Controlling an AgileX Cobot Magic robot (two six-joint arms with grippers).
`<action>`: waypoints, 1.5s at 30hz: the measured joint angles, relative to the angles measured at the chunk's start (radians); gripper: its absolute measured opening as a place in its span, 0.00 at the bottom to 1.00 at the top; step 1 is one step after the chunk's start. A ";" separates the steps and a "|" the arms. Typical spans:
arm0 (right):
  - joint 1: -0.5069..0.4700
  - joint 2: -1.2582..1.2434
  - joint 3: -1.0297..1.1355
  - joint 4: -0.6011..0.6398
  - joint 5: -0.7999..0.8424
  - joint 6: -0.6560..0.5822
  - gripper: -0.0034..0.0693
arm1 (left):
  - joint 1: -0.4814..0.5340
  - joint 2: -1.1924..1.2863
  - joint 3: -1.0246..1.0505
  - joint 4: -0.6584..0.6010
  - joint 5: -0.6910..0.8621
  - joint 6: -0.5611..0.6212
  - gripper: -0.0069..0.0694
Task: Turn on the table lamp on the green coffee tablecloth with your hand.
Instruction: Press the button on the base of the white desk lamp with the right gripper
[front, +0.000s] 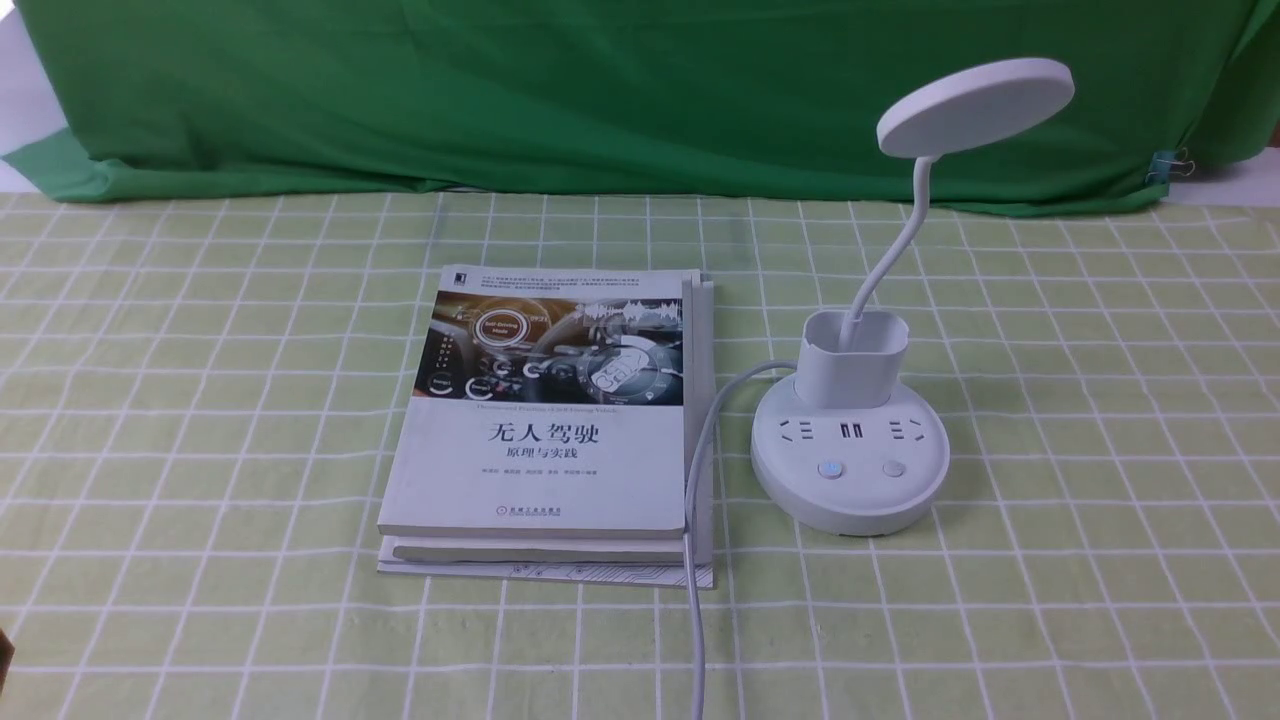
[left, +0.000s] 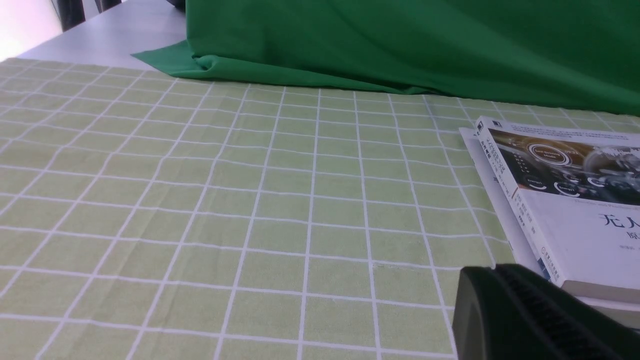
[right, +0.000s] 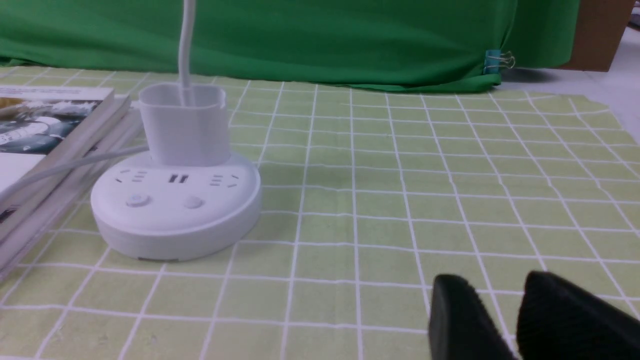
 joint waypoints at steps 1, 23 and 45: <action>0.000 0.000 0.000 0.000 0.000 0.000 0.38 | 0.000 0.000 0.000 0.000 0.000 0.000 0.09; 0.000 0.000 0.000 0.000 0.000 0.000 0.38 | 0.000 0.000 0.000 0.000 0.000 0.000 0.09; 0.000 0.000 0.000 0.108 -0.316 0.521 0.38 | 0.000 0.000 0.000 0.000 0.000 0.000 0.09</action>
